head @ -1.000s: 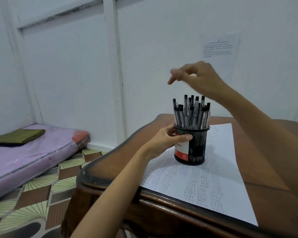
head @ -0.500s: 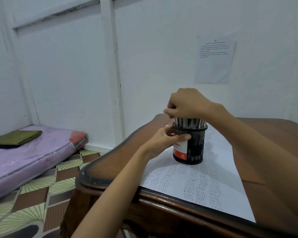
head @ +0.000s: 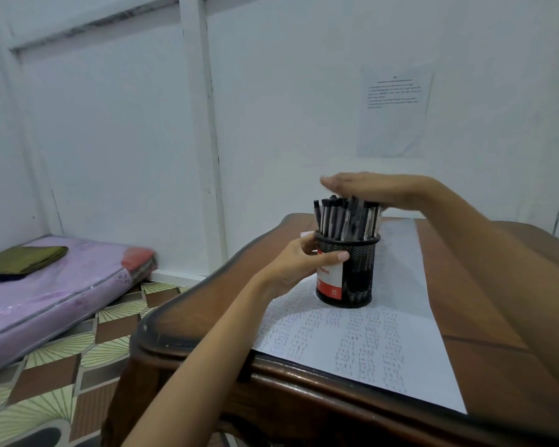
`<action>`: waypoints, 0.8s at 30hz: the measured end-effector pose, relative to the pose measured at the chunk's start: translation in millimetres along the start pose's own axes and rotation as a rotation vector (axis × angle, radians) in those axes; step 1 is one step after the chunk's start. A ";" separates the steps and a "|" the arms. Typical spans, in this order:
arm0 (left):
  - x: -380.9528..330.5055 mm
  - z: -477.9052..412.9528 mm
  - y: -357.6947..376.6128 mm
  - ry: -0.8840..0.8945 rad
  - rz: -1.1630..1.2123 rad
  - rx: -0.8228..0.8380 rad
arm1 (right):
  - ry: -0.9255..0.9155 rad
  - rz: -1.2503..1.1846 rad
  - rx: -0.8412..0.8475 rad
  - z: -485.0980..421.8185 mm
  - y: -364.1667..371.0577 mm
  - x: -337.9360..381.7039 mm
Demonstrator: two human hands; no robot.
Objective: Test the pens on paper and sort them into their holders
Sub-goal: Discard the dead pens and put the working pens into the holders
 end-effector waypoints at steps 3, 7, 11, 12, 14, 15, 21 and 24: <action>0.2 0.0 -0.1 -0.006 0.001 -0.003 | -0.140 -0.148 -0.061 -7.5 6.8 -6.7; 0.1 1.1 0.6 0.003 0.000 0.000 | -0.250 -0.345 0.033 -7.1 5.7 -12.9; 1.3 -0.2 1.0 -0.008 0.002 0.000 | -0.287 -0.497 -0.148 -8.9 -12.4 -13.5; 1.4 -0.7 0.4 -0.010 0.003 -0.001 | -0.264 -0.432 -0.170 -9.7 -14.0 -11.2; 1.4 -1.3 -0.1 -0.007 0.004 -0.001 | -0.224 -0.232 -0.093 -12.4 -5.7 -3.2; 1.5 -1.5 -0.3 -0.004 0.000 0.000 | -0.226 -0.132 -0.036 -14.2 1.6 0.5; 0.9 -1.1 -0.1 -0.005 -0.012 -0.008 | -0.316 -0.256 -0.245 -11.5 2.2 -1.4; 1.0 -0.6 -0.4 -0.004 -0.010 -0.013 | -0.267 -0.352 -0.178 -12.7 1.3 -6.5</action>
Point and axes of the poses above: each hand's wrist, its own z-axis away from the middle knuckle, its own y-axis out of the palm, x = y × z, the point moved 5 cm from there along -z, towards the middle knuckle, and after that the axes turned 1 degree about -y, right-handed, at the moved point
